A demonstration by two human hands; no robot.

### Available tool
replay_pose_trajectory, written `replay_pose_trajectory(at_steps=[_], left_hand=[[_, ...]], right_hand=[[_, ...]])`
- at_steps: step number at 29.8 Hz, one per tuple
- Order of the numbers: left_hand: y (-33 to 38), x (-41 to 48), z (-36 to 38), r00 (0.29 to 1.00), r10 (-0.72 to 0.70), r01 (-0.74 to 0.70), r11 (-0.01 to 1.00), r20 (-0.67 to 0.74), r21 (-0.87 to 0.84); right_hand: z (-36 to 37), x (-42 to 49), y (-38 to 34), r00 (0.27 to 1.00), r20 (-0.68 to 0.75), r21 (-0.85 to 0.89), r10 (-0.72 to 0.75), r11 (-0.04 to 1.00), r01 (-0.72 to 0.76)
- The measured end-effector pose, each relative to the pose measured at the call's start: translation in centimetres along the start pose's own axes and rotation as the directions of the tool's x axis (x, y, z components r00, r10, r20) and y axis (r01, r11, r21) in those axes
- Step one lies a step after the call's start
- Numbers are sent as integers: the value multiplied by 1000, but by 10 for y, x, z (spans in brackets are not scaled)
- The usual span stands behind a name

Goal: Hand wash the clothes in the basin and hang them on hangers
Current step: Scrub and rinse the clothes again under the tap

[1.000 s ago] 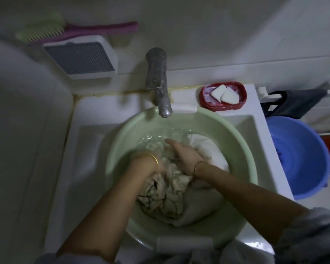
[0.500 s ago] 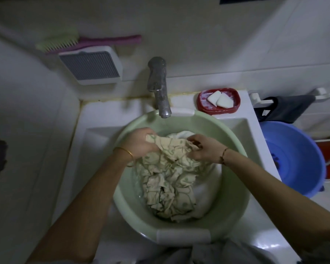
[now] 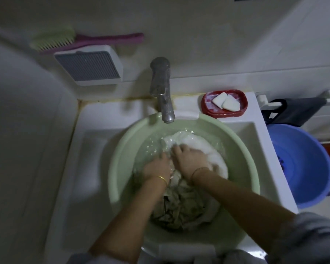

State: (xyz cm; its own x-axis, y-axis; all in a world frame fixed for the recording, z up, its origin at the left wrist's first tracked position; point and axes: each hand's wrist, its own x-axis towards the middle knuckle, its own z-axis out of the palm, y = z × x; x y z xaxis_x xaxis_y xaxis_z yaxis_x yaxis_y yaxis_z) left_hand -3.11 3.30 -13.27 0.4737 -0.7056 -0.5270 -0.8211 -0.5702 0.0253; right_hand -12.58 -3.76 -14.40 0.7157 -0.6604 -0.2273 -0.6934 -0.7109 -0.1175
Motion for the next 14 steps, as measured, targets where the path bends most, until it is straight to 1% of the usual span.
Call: replay_pose_trajectory(at_steps=[2, 4, 5, 6, 7, 8, 9, 10, 11, 12, 13, 14], left_hand=[[2, -2, 17, 991, -29, 16, 994, 128, 105], [2, -2, 20, 981, -34, -2, 982, 189, 187], [1, -1, 19, 978, -40, -2, 980, 203, 200], [0, 0, 16, 979, -56, 19, 983, 197, 181], [-1, 1, 14, 979, -74, 48, 989, 191, 138], [-2, 1, 13, 978, -92, 79, 994, 187, 78], [-3, 0, 12, 977, -101, 96, 995, 189, 36], [-4, -1, 11, 976, -107, 105, 994, 192, 18], [-4, -3, 8, 974, -113, 113, 994, 197, 13], [-4, -3, 4, 976, -108, 107, 994, 189, 16], [-5, -4, -1, 983, -88, 84, 996, 163, 29], [-7, -4, -6, 991, -54, 50, 998, 120, 38]], right_hand=[[23, -5, -8, 983, 160, -175, -92, 977, 120], [42, -4, -4, 932, 349, -149, -94, 977, 154], [62, 1, 5, 904, 418, -64, -88, 990, 126], [76, 7, 13, 931, 350, 112, -102, 991, 66], [70, 14, 24, 973, 215, 283, -85, 959, 21], [48, 12, 27, 971, 222, 345, -86, 939, 4], [22, 2, 23, 946, 182, 335, -270, 921, 198], [4, 9, 23, 908, -6, 390, -419, 835, 388], [-15, 11, 23, 888, -60, 315, -456, 836, 450], [-16, 8, 13, 897, 78, 173, -436, 892, 418], [-12, 6, 12, 954, 151, 124, -261, 962, 244], [-11, 6, 14, 967, 226, 61, -119, 992, 108]])
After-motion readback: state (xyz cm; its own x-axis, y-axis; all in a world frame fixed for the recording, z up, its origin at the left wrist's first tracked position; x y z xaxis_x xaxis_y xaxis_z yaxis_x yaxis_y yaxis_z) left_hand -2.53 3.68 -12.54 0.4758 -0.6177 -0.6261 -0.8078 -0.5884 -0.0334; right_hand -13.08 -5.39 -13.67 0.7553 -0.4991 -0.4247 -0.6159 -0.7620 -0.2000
